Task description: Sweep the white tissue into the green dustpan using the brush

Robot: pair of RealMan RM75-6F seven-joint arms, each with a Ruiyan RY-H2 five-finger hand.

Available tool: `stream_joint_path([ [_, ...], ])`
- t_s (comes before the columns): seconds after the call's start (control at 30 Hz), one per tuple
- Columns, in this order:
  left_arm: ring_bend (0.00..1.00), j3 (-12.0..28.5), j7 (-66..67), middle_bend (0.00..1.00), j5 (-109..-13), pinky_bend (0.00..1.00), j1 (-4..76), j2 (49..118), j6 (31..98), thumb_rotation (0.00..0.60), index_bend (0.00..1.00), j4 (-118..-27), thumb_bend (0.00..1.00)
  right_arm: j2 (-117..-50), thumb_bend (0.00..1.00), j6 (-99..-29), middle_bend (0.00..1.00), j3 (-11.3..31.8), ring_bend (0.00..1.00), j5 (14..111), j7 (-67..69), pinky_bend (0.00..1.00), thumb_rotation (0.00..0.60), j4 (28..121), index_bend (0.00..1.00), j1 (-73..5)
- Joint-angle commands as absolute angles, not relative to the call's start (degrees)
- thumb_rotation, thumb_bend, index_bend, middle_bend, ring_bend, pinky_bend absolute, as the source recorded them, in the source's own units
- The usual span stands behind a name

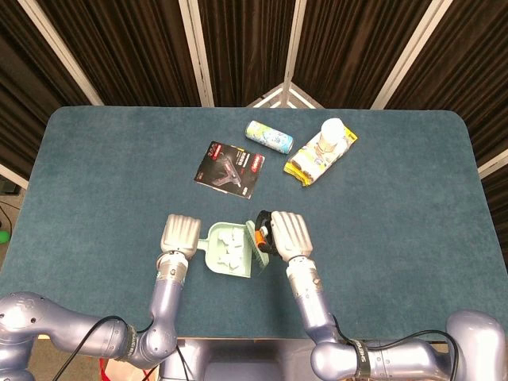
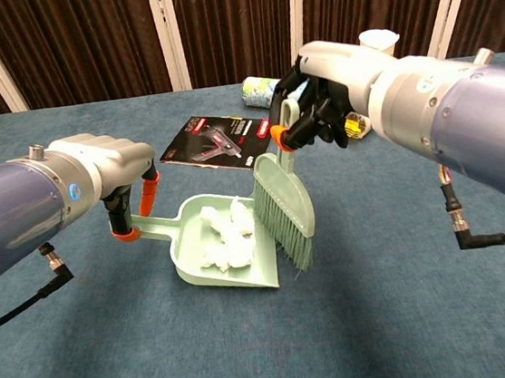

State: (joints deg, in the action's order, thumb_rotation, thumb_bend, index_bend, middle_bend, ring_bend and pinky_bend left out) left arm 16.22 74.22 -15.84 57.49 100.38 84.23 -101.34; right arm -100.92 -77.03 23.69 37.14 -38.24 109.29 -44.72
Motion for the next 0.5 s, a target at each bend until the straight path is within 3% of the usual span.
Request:
stream_joint_path([
  [0.03, 0.98, 16.1, 74.1, 1.0, -15.8, 1.0, 57.5, 100.3, 84.3, 0.6, 0.6, -101.4, 0.52, -100.1, 1.0, -75.9, 0.75, 23.0, 0.72, 36.5, -37.8, 0.89, 0.6, 109.6, 0.7, -44.6],
  [0.2, 0.98, 15.9, 73.8, 1.0, -15.9, 1.0, 57.7, 100.3, 84.3, 0.6, 0.6, -101.4, 0.52, -99.4, 1.0, -74.9, 0.75, 23.2, 0.72, 37.1, -36.7, 0.95, 0.6, 109.9, 0.75, -45.1],
  [0.5, 0.98, 16.0, 73.3, 1.0, -15.7, 1.0, 57.8, 100.0, 84.3, 0.6, 0.6, -101.6, 0.52, -98.7, 1.0, -76.0, 0.75, 22.4, 0.72, 37.4, -37.7, 0.97, 0.6, 110.3, 0.76, -46.0],
])
